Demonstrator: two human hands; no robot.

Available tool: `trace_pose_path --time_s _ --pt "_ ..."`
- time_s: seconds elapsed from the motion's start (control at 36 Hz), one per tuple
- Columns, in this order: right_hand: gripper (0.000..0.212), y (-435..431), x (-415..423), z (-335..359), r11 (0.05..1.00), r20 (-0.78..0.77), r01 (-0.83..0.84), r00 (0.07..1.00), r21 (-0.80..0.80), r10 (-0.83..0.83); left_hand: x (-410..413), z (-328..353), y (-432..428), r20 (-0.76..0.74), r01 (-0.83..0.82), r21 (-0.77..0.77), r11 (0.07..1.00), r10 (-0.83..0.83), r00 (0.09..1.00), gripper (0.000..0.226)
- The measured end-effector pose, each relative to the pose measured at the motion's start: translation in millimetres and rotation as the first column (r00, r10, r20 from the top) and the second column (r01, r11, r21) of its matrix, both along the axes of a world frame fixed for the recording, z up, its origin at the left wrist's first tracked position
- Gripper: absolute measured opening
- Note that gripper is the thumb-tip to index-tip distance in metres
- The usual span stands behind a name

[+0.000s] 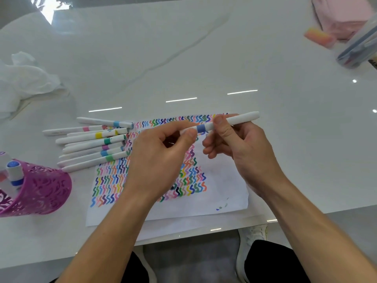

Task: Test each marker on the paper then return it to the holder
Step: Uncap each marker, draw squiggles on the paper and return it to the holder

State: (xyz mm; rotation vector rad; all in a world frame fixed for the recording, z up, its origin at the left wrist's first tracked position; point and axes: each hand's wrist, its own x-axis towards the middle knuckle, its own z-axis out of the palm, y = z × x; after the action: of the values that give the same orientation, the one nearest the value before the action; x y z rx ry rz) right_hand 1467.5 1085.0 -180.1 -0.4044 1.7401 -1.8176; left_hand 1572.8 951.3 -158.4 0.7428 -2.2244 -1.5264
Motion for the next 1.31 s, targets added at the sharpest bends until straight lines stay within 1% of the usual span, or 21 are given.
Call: trace_pose_path --time_s 0.08,0.14,0.25,0.33,0.42,0.47,0.53,0.61,0.67,0.72,0.75,0.81,1.0,1.17,1.31 --pt "0.039 -0.3 -1.9 -2.7 0.990 -0.064 0.076 0.996 0.117 -0.069 0.9 1.8 -2.6 -0.044 -0.066 0.058 0.996 0.069 0.997 0.011" --pt "0.042 -0.1 -4.4 -5.0 0.974 -0.102 0.146 0.986 0.174 -0.129 3.2 3.4 -4.9 -0.077 -0.096 0.069 0.993 0.102 0.992 0.009" --pt "0.042 1.3 -11.3 -9.1 0.932 -0.119 0.258 0.965 0.257 -0.234 10.3 6.0 -13.8 -0.171 -0.175 0.094 0.980 0.189 0.967 0.009" --pt "0.041 2.0 -12.6 -11.8 0.903 -0.141 0.299 0.953 0.308 -0.267 17.9 9.4 -22.0 -0.209 -0.236 0.052 0.970 0.242 0.947 0.013" --pt "0.042 0.1 -11.4 -14.3 0.882 -0.162 0.291 0.955 0.371 -0.247 27.3 13.6 -27.1 -0.241 -0.306 0.004 0.952 0.298 0.924 0.012" --pt "0.043 -2.1 -8.7 -15.8 0.864 -0.191 0.269 0.960 0.425 -0.205 33.7 17.3 -27.8 -0.274 -0.349 -0.061 0.935 0.321 0.907 0.010" --pt "0.043 -4.6 -5.5 -17.6 0.853 -0.208 0.252 0.963 0.457 -0.173 39.7 20.9 -27.2 -0.294 -0.393 -0.167 0.904 0.335 0.895 0.009" --pt "0.041 -8.5 -2.1 -20.5 0.843 -0.210 0.239 0.965 0.482 -0.154 48.7 24.9 -27.1 -0.326 -0.443 -0.322 0.837 0.341 0.881 0.015" --pt "0.041 -10.1 -0.9 -22.2 0.835 -0.216 0.236 0.966 0.498 -0.144 55.7 26.2 -27.7 -0.347 -0.438 -0.439 0.785 0.302 0.888 0.021" --pt "0.040 -10.7 -1.0 -22.9 0.827 -0.224 0.238 0.965 0.509 -0.139 62.6 26.4 -27.8 -0.346 -0.420 -0.572 0.705 0.257 0.903 0.025" --pt "0.040 -10.9 -1.2 -23.0 0.825 -0.227 0.238 0.964 0.512 -0.137 66.0 26.0 -28.2 -0.344 -0.413 -0.617 0.670 0.242 0.907 0.027" --pt "0.041 -11.5 -1.6 -23.0 0.825 -0.231 0.236 0.964 0.514 -0.131 71.8 25.3 -29.8 -0.343 -0.398 -0.668 0.630 0.214 0.915 0.029" --pt "0.039 -13.5 -2.8 -26.9 0.822 -0.258 0.228 0.961 0.522 -0.102 83.8 27.0 -33.5 -0.348 -0.418 -0.698 0.581 0.234 0.908 0.030" --pt "0.040 -15.1 -2.1 -31.6 0.806 -0.311 0.238 0.948 0.542 -0.070 95.0 31.6 -37.7 -0.328 -0.482 -0.680 0.553 0.359 0.874 0.030" --pt "0.038 -17.1 -2.1 -33.7 0.801 -0.336 0.243 0.940 0.547 -0.056 103.1 30.6 -46.7 -0.353 -0.529 -0.673 0.517 0.405 0.844 0.031"
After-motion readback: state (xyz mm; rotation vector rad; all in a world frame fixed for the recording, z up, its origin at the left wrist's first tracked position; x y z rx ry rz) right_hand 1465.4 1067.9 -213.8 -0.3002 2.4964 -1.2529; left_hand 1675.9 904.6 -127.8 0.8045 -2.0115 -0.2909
